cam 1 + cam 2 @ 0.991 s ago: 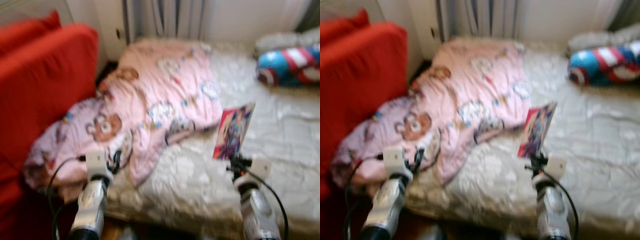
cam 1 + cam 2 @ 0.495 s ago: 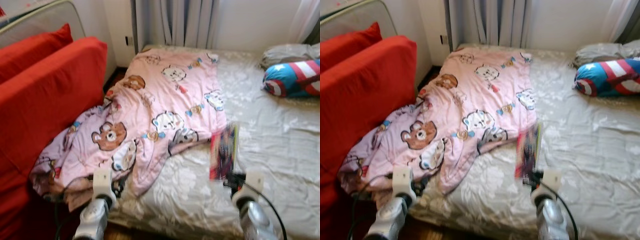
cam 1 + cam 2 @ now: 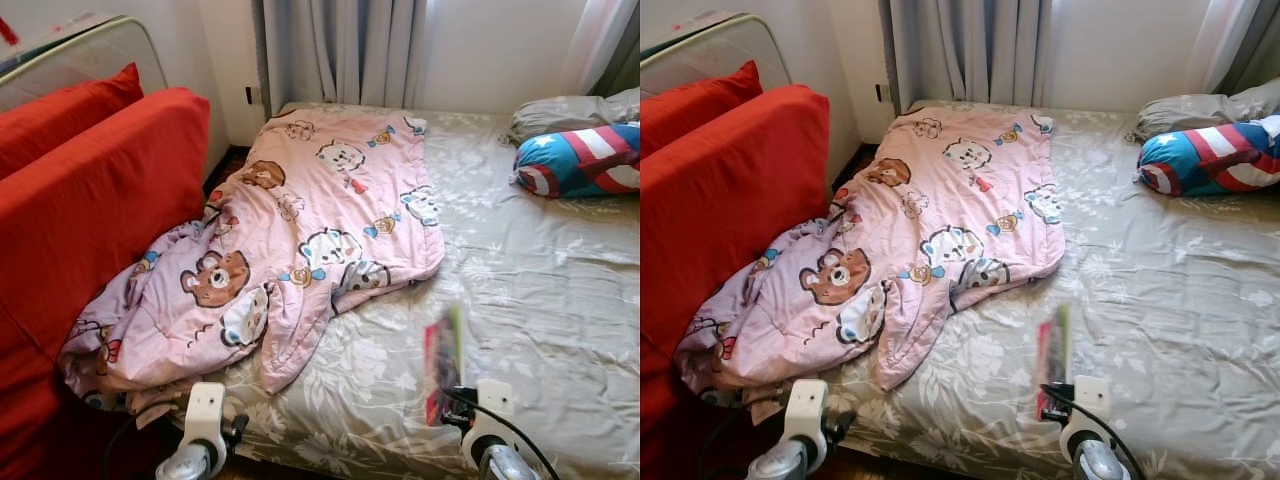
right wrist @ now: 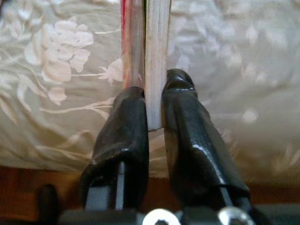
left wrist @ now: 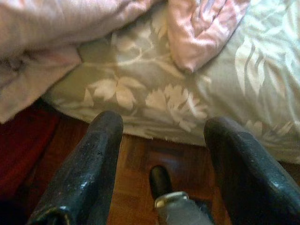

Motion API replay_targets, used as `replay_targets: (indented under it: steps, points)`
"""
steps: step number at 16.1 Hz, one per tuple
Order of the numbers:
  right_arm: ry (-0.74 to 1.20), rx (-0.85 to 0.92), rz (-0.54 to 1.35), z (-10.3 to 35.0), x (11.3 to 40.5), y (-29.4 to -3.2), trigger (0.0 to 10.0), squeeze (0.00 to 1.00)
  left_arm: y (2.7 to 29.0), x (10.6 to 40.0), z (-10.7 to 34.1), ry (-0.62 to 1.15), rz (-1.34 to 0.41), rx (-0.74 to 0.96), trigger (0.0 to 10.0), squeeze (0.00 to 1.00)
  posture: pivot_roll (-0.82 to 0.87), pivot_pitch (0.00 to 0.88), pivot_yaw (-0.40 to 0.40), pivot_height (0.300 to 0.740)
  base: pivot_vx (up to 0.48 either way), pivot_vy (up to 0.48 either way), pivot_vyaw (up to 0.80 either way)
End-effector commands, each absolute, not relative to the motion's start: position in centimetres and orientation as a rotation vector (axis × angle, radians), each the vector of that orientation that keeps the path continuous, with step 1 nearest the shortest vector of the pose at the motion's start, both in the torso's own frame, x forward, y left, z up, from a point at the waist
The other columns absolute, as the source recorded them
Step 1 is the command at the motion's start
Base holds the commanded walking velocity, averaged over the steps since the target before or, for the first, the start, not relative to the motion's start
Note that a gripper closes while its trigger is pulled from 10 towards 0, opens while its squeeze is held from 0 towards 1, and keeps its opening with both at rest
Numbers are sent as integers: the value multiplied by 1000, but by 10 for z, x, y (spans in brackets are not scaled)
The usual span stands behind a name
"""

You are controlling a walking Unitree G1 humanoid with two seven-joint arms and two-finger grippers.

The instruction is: Clean up the room

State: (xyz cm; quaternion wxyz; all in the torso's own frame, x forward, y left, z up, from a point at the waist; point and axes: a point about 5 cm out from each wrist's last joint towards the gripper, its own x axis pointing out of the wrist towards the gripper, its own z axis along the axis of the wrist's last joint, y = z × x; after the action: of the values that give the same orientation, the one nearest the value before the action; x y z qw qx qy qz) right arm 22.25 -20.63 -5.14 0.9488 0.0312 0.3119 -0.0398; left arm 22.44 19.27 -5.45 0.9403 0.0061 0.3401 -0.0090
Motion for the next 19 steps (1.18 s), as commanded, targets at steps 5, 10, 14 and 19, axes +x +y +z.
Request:
replay_targets:
  steps: [5, 10, 14, 19]
  points:
    - [556, -8, -69, -44, 227, -212, 10000, 0, 187, 201, -72, 815, 8, 9, 10000, 0, 2, 97, -9, 740, 0, 0, 0]
    - [615, 4, -91, -53, 214, -215, 10000, 0, 195, 193, -76, 843, 32, 32, 10000, 0, 2, 109, -5, 740, 0, 0, 0]
    - [675, 17, -106, -59, 210, -214, 10000, 0, 200, 187, -78, 855, 31, 61, 10000, 0, 6, 113, -8, 740, 0, -189, -372]
    - [655, 20, -103, -57, 211, -214, 10000, 0, 200, 184, -79, 857, 40, 54, 10000, 0, 12, 107, -15, 740, 0, -426, 0]
